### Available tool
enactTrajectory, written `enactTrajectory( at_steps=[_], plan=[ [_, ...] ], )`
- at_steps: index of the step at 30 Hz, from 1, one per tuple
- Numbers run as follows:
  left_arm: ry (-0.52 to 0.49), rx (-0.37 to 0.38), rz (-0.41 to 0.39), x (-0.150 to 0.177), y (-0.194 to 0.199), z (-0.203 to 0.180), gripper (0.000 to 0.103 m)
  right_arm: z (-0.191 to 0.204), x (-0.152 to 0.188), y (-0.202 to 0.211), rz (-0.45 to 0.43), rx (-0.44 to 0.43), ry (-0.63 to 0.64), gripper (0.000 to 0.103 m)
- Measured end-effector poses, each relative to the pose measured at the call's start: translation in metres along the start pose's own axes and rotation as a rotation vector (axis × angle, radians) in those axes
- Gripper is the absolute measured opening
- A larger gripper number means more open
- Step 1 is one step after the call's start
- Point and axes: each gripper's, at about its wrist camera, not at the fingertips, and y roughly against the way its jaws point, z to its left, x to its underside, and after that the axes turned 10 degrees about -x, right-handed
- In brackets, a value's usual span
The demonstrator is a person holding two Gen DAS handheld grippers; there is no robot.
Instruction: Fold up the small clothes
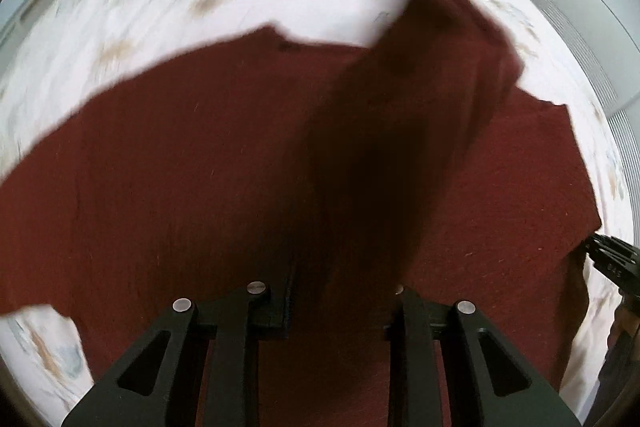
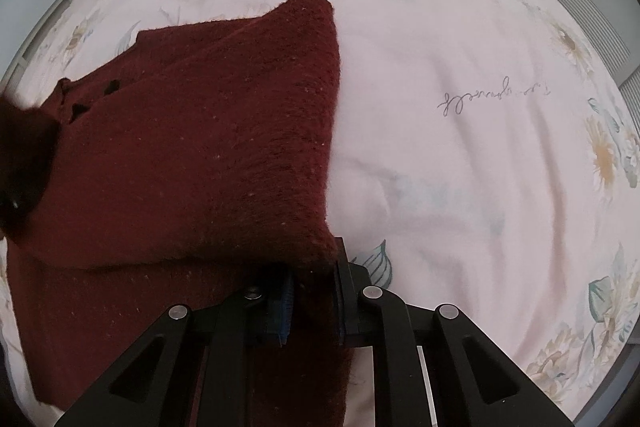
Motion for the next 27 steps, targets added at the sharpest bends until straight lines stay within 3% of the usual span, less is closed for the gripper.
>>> enactTrajectory(
  at_steps=[5,8,11,15,17,19,27],
  plan=[
    [0.062,0.015,0.013,0.007,-0.005,0.021,0.023,-0.002,-0.001,0.0,0.005,0.0,0.001,0.016],
    [0.059,0.023,0.035,0.005,-0.005,0.025,0.031,-0.002,0.001,-0.001,0.005,-0.002,0.0,0.017],
    [0.058,0.005,0.064,0.003,-0.002,0.036,0.05,-0.004,0.002,0.0,0.004,-0.005,0.002,0.019],
    [0.053,-0.033,0.055,0.002,0.006,0.049,0.096,-0.002,0.005,0.0,0.006,0.005,0.005,0.025],
    [0.063,-0.037,0.055,0.002,0.01,0.063,0.101,-0.001,0.006,0.001,0.009,0.02,0.014,0.029],
    [0.065,-0.029,0.064,-0.001,0.015,0.079,0.102,0.001,0.007,0.002,0.008,0.029,0.022,0.045],
    [0.123,0.014,0.092,-0.011,0.002,0.105,0.102,0.006,0.016,0.011,0.008,0.052,0.038,0.067]
  ],
)
